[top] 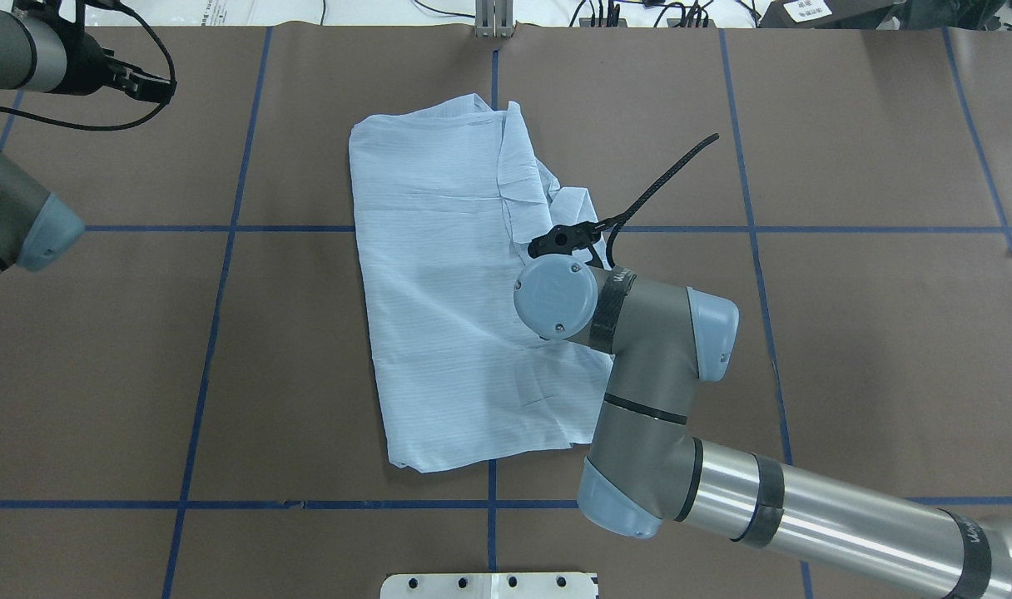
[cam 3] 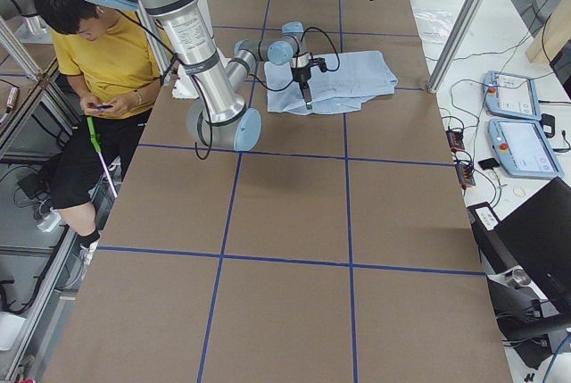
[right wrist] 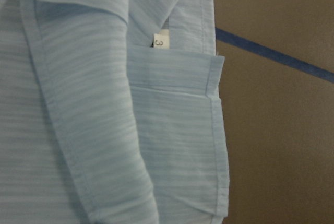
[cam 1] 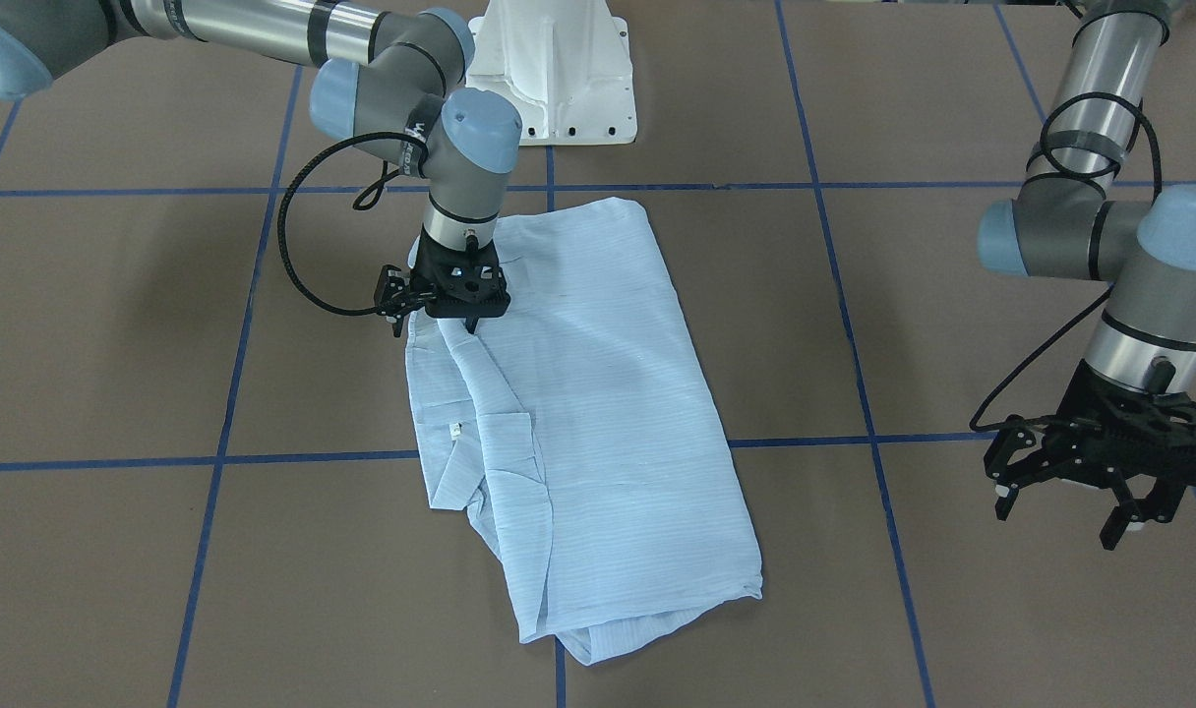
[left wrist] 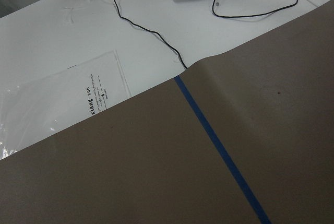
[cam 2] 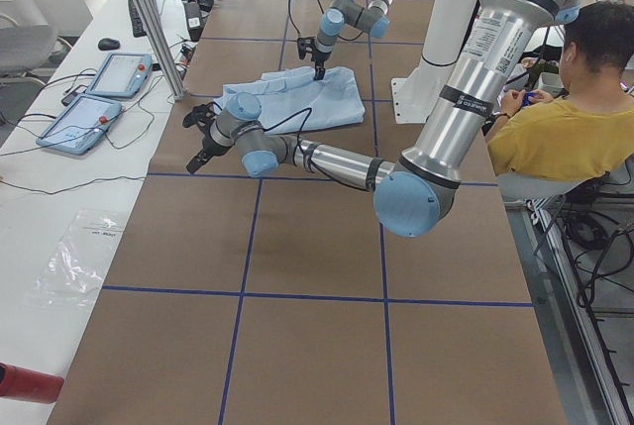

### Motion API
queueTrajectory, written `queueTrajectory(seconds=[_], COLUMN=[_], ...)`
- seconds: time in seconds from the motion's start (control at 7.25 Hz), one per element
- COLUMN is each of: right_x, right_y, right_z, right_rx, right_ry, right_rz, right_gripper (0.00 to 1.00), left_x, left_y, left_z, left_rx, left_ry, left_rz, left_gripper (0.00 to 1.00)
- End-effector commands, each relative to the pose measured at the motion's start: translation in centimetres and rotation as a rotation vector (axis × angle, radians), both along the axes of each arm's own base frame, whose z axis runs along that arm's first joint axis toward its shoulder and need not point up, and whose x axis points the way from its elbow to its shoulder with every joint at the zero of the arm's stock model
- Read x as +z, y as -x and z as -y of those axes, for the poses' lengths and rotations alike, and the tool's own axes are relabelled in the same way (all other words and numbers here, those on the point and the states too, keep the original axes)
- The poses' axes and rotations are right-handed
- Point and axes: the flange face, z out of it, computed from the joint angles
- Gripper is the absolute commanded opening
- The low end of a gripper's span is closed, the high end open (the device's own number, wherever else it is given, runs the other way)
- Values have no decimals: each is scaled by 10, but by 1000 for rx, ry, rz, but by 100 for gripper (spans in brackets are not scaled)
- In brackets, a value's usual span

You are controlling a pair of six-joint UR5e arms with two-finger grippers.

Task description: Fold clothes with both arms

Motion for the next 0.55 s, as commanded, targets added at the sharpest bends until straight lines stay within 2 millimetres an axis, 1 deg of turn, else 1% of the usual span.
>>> queueTrajectory(seconds=[0.0, 0.14, 0.28, 0.41], right_x=[39, 58, 86, 90], right_y=[-34, -68, -109, -140], right_z=[26, 39, 47, 61], right_rx=[-18, -11, -30, -20], right_ry=[-14, -14, -24, -31], right_rz=[-61, -79, -116, -120], right_gripper=[100, 100, 100, 100], left_x=[0, -1, -1, -3], left_y=[0, 0, 0, 0], left_z=[0, 0, 0, 0], left_rx=[0, 0, 0, 0], left_ry=[0, -2, -2, -5], left_rz=[0, -1, -1, -2], left_gripper=[100, 100, 100, 100])
